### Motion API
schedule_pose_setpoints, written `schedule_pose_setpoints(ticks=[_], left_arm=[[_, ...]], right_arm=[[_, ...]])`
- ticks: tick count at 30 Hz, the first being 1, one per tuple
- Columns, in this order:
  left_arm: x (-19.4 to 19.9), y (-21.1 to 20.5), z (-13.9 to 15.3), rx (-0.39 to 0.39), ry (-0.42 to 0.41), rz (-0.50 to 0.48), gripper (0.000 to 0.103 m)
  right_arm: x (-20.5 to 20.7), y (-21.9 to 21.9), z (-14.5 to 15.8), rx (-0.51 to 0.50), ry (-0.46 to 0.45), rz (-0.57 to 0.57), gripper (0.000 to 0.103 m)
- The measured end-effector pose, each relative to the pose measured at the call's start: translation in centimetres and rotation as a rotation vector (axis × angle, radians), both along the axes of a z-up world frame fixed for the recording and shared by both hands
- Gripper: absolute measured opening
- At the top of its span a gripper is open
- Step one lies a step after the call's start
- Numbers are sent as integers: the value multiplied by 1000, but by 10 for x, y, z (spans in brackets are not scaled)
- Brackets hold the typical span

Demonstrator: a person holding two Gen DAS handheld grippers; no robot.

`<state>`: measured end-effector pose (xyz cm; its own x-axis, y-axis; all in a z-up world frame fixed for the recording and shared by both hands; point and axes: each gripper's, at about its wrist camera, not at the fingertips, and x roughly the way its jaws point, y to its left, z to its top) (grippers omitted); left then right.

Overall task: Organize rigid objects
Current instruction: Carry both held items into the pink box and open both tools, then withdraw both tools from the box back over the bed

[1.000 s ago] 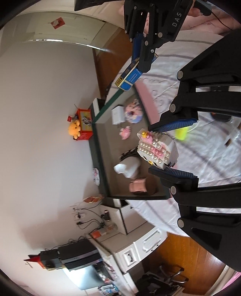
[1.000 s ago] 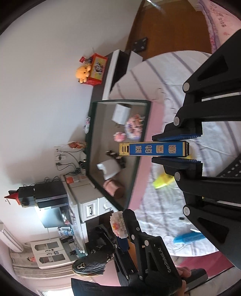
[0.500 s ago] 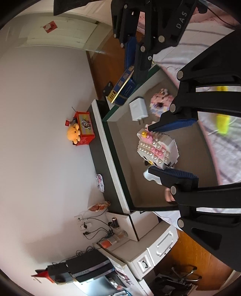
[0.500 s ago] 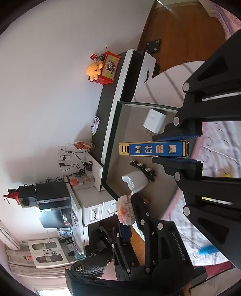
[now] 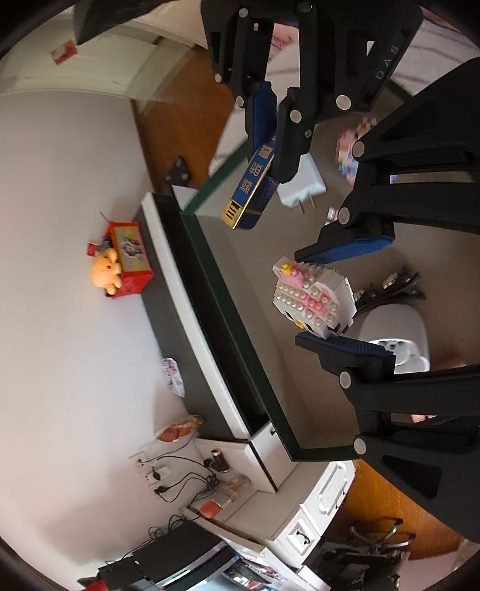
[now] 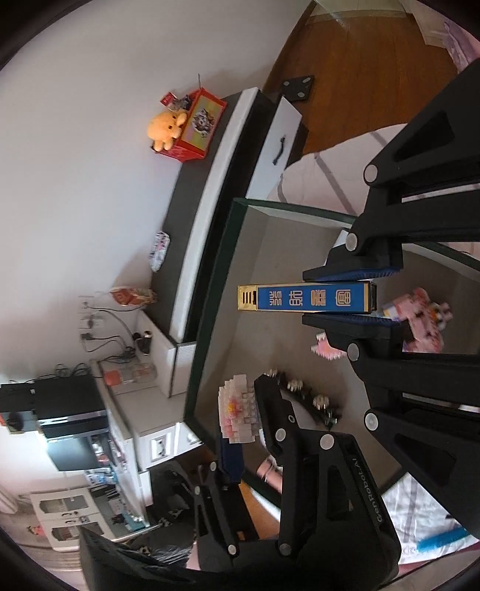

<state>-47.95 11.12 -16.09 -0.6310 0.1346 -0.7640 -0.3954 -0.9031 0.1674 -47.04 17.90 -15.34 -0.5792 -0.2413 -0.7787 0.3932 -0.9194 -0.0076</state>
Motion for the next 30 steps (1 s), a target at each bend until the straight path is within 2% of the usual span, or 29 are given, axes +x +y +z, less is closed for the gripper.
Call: schedule_pose_setpoints(ticks=[7,12,13,14,15,16,17,18,20,23,24,30], left_arm=[[-14,4,-20,-13,-42,10,38],[-15,0,-26,-26,-45,48,40],[-13,-1,-26,-21,-44,52,43],[-11,-3,-24,-13,-39,59,52],[-7,-5,-22,-10,-28,62,56],[-3,-7,-19,-11,-7,72,64],[2,-12,-16,-12,13,85,68],[7,-16,-11,-4,28,97,77],[20,-26,-1,18,69,127,90],[47,-42,15,58,131,155,101],[59,-47,21,71,154,160,101],[127,-75,46,117,246,216,103]], right_arm=[[-21,-2,-26,28,-73,7,16],[-22,-3,-32,21,-76,2,16],[-22,-2,-32,9,-77,1,17],[-20,-1,-32,-4,-76,1,18],[-18,-2,-30,-5,-65,-2,25],[-15,-2,-28,-1,-48,-9,37],[-12,-2,-25,9,-34,-17,42],[-8,-1,-22,11,-19,-25,49],[2,2,-13,-14,2,-35,55],[22,7,4,-33,64,-55,75],[33,8,12,-35,94,-66,81],[98,11,46,-87,196,-75,81]])
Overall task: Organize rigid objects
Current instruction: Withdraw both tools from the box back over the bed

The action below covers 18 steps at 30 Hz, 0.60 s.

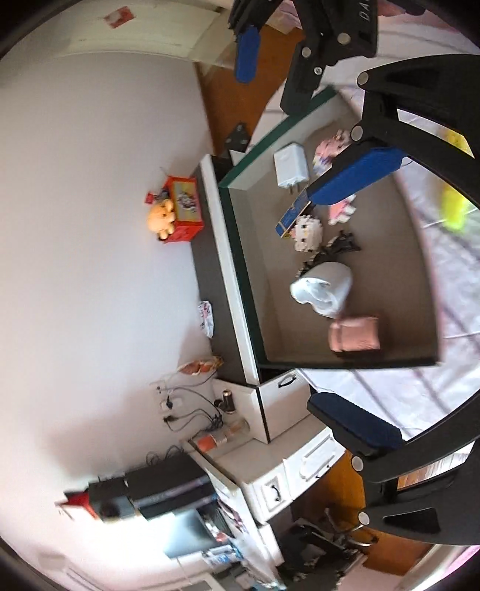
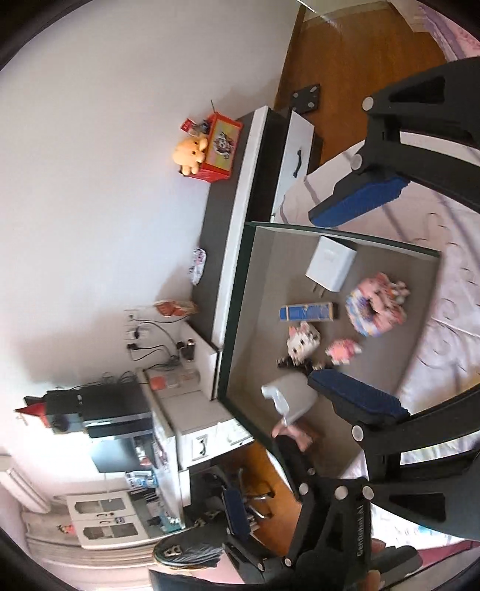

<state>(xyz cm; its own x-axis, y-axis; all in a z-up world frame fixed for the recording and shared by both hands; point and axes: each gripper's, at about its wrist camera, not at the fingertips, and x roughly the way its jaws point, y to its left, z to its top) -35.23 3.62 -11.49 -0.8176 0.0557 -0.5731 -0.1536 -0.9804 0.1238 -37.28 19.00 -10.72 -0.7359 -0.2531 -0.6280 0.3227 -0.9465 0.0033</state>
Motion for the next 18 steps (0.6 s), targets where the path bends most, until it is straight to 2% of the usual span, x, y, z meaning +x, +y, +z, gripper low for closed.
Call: schedule_pose_setpoints(ticks=[3,9,18], left_arm=[[37,-16,5,31,27,25,103],[102,-40,-4,26,25,76,103],[170,-45,-25,72,-21,65,103]], right_arm=[[33,0,10,-15,27,3,81],[98,5,18,-28,65,-7,81],[167,7,-6,6,23,-20,81]])
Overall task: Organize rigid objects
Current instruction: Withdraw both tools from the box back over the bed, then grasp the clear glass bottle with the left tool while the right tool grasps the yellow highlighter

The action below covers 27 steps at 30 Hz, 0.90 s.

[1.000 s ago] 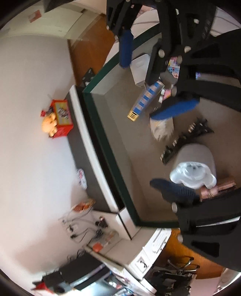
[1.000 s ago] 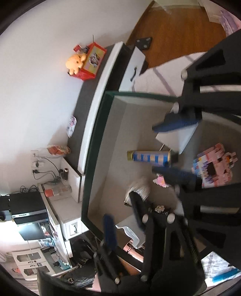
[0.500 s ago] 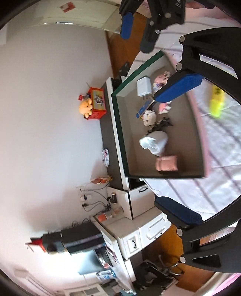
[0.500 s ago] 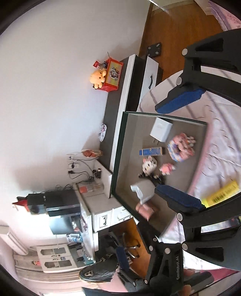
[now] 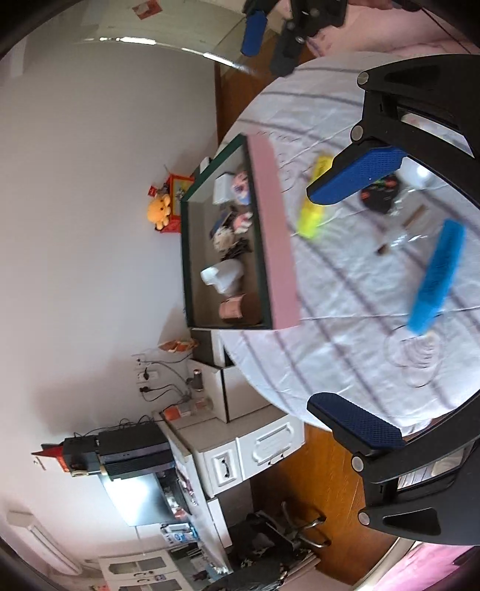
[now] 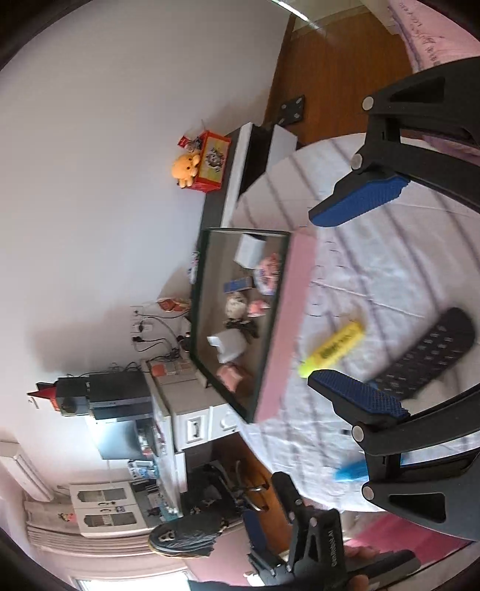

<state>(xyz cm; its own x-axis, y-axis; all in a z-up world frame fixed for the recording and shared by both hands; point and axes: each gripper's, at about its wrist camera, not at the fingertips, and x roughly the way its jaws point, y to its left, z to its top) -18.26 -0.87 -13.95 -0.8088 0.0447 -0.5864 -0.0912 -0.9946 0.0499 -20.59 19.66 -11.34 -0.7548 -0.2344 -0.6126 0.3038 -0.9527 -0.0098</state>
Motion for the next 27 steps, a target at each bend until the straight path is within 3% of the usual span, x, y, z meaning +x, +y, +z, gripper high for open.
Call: schedule_pose_setpoints(ticks=[5,11,19,27], left_arm=[[17,7,-13,-9,-35,-26,103],[23,19,-33,-36,-90,-64,103],[32,36,-64,-176,-131,-144,103],[17,32,-76,-193,-166,-167,103]], right_arm=[[25,-3,-29,36,-63,12,81],[23,-9,-46,71,-108,14,81],[24,-7,-55,64,-133,26,81],[8,-15,-57,71,-150,51,81]])
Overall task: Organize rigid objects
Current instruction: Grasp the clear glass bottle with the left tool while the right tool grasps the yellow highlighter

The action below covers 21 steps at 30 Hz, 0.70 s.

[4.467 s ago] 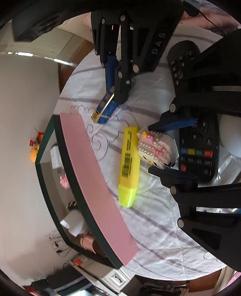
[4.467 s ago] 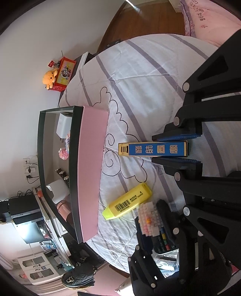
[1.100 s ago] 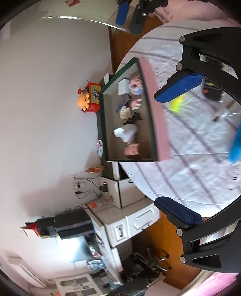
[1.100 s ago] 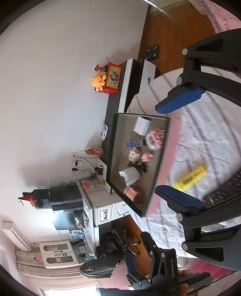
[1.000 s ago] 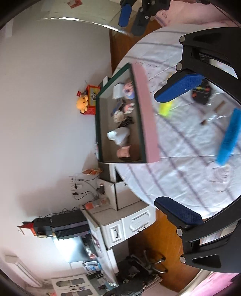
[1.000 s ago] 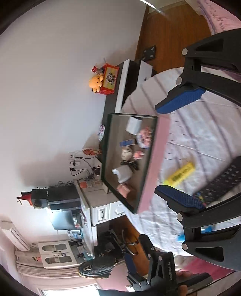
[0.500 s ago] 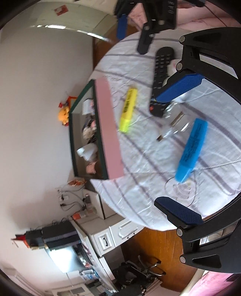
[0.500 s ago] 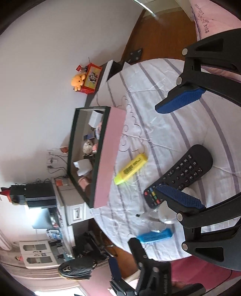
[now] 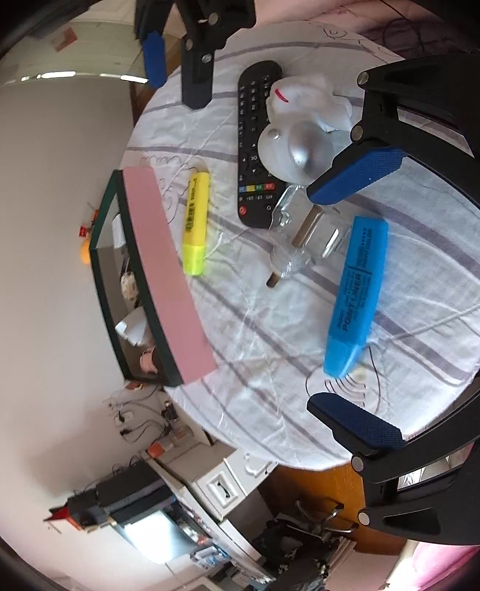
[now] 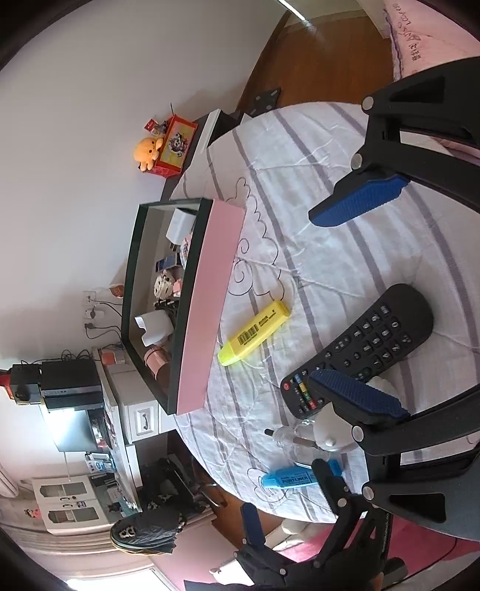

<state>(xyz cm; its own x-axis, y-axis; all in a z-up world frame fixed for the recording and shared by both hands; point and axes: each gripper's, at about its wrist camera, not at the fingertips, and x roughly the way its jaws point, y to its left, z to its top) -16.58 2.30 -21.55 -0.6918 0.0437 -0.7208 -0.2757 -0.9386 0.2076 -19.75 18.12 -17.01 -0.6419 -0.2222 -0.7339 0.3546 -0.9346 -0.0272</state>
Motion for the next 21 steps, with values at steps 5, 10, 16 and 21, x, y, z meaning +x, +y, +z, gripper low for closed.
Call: schedule_pose_setpoints(ticks=[5,10,16,21], left_arm=[[-13,7,-13,-1,-25,-24,103],[-37,-3,-18,9,-54,31,92],[-54,-23,-25,77,-91,59,68],[-57,-24,-24,107,-85,40,62]], right_arm=[[-14,-7,-7,19,-23,18,81],[-29,-13,-13,28,-39,34,81],[-51,-22,-17,40,-55,57,81],[-72,-37,-26,65,-79,93,81]])
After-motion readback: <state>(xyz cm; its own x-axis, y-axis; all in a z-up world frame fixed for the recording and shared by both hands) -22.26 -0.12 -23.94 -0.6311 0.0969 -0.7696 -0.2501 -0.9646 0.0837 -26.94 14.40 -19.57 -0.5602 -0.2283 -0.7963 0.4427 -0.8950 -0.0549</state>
